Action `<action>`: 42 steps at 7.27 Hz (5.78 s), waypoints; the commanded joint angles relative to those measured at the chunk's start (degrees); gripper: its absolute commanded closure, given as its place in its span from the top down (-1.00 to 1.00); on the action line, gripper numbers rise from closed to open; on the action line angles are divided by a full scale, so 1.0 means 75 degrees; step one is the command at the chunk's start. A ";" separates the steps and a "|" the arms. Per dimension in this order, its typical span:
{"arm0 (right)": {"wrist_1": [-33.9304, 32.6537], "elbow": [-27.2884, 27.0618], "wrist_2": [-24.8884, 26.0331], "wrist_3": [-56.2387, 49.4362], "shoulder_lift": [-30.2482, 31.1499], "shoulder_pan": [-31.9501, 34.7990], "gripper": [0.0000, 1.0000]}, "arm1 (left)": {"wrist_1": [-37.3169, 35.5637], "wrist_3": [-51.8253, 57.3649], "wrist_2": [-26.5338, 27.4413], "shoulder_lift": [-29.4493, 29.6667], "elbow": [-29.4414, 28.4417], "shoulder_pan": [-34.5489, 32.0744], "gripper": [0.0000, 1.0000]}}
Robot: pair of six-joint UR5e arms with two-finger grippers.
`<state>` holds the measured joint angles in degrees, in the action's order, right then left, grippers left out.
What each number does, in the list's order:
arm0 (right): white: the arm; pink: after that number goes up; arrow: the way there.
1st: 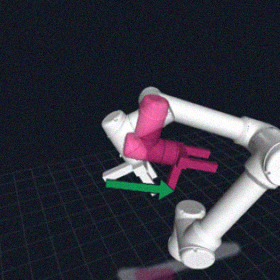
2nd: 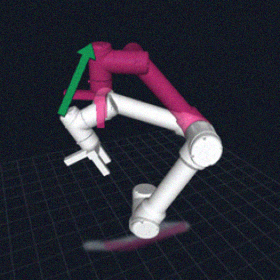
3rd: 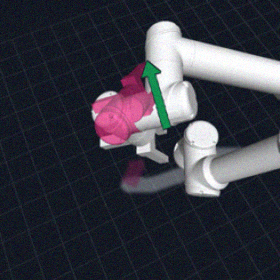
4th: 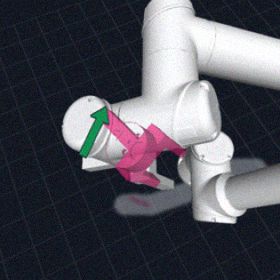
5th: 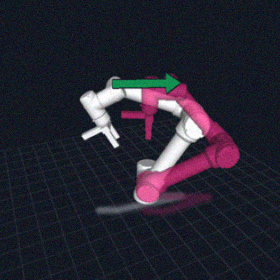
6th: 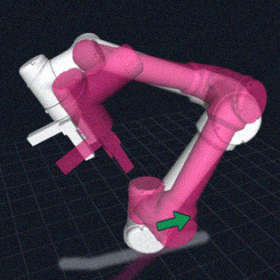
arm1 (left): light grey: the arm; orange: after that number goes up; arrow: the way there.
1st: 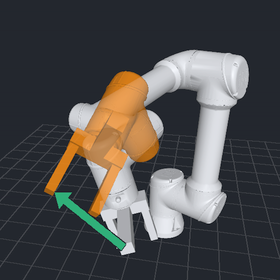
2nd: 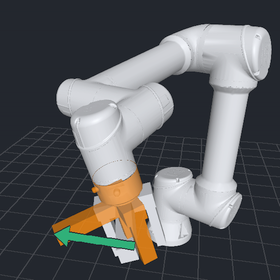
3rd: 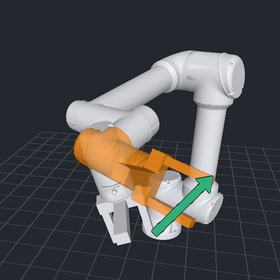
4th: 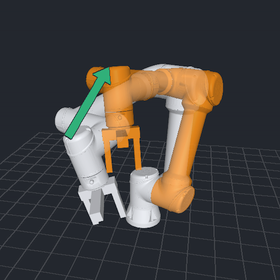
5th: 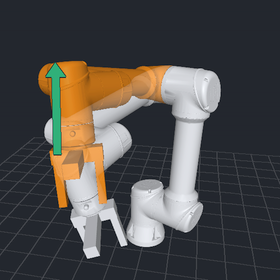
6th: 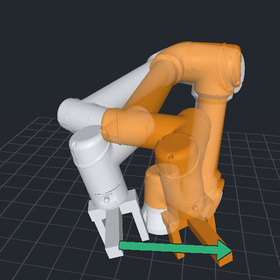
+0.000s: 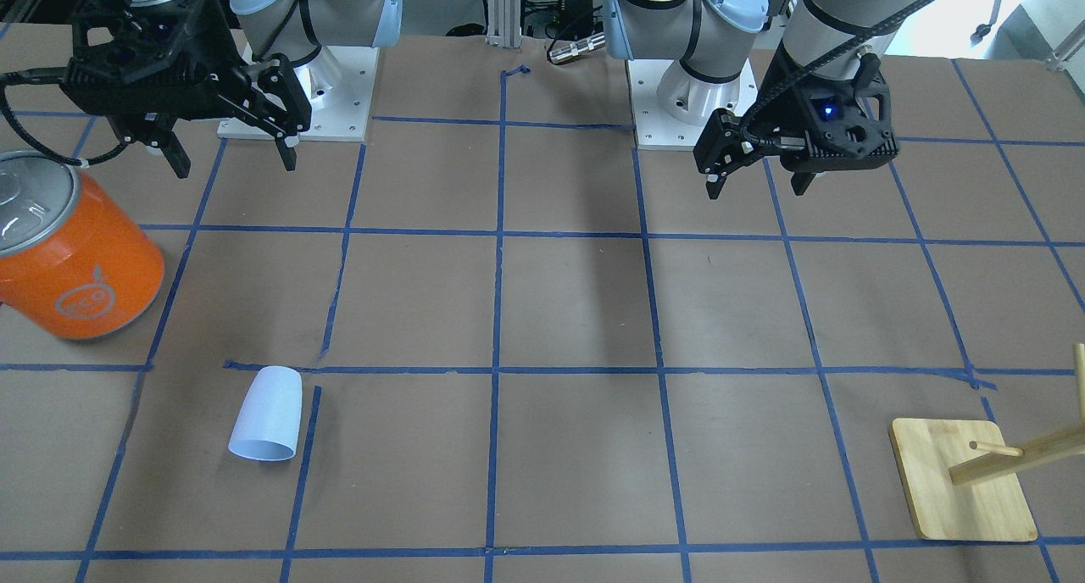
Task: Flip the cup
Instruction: 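Move the right gripper down over the upside-down white cup, then close the right gripper on the white cup's base, then lift the white cup with the right gripper and carry it toward the left arm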
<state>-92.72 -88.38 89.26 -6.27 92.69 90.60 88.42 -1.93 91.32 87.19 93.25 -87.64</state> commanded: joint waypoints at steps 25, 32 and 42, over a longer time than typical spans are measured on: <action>-0.4770 -0.0626 0.0028 0.0391 -0.4800 -0.0677 0.35 | -0.0164 0.0000 0.0000 0.0023 0.0023 0.0049 1.00; -0.4313 -0.0662 0.0098 -0.0029 -0.4051 0.0429 -0.81 | -0.0164 0.0279 0.0024 0.0023 -0.0046 0.0212 1.00; -0.5977 -0.0368 -0.0230 -0.5685 -0.4976 0.3587 -0.93 | -0.0071 0.1676 0.0059 -0.0023 -0.0258 0.1725 1.00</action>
<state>-137.55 -91.22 87.59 -42.43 55.49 116.06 87.85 10.63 91.82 87.03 91.20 -74.68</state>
